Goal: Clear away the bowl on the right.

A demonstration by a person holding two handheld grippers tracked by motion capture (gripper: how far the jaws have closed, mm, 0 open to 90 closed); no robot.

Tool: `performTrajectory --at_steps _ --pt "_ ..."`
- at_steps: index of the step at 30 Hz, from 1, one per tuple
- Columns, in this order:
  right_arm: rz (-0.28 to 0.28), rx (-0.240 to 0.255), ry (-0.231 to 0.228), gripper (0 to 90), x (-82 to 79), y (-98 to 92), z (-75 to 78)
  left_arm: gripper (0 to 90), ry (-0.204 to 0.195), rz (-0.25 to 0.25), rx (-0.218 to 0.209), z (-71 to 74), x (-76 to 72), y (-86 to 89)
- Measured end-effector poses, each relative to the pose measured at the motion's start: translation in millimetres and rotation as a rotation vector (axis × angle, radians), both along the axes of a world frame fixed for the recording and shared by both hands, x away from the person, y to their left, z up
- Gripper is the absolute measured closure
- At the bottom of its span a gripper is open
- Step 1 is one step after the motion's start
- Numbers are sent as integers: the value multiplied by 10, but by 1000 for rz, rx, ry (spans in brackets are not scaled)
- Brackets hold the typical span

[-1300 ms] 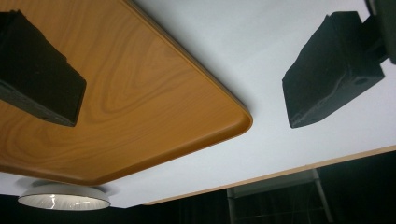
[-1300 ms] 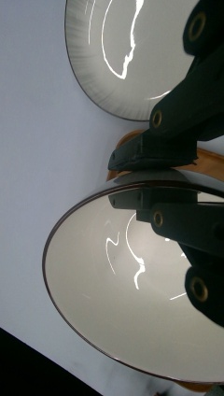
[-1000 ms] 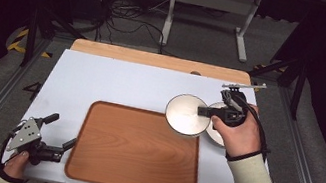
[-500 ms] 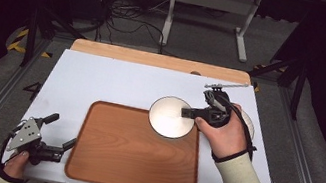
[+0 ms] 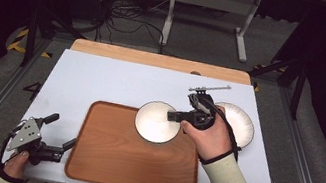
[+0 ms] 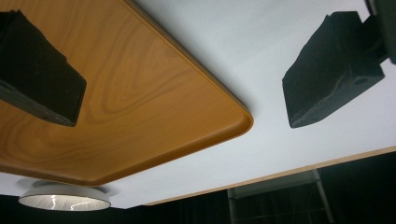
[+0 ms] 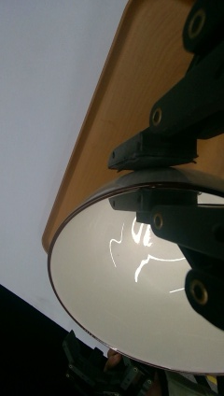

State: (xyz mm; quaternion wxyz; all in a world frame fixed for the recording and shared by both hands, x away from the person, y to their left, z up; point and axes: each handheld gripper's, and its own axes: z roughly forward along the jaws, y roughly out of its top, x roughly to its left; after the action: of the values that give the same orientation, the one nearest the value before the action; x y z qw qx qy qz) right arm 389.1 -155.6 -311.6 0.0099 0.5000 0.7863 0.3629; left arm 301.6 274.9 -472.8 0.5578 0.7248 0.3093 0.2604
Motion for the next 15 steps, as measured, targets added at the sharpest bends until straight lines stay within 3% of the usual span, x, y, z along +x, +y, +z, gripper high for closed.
performTrajectory --at_steps 15 --pt "19 -24 32 781 29 165 -355 2 -2 1 4 1 -2 1"
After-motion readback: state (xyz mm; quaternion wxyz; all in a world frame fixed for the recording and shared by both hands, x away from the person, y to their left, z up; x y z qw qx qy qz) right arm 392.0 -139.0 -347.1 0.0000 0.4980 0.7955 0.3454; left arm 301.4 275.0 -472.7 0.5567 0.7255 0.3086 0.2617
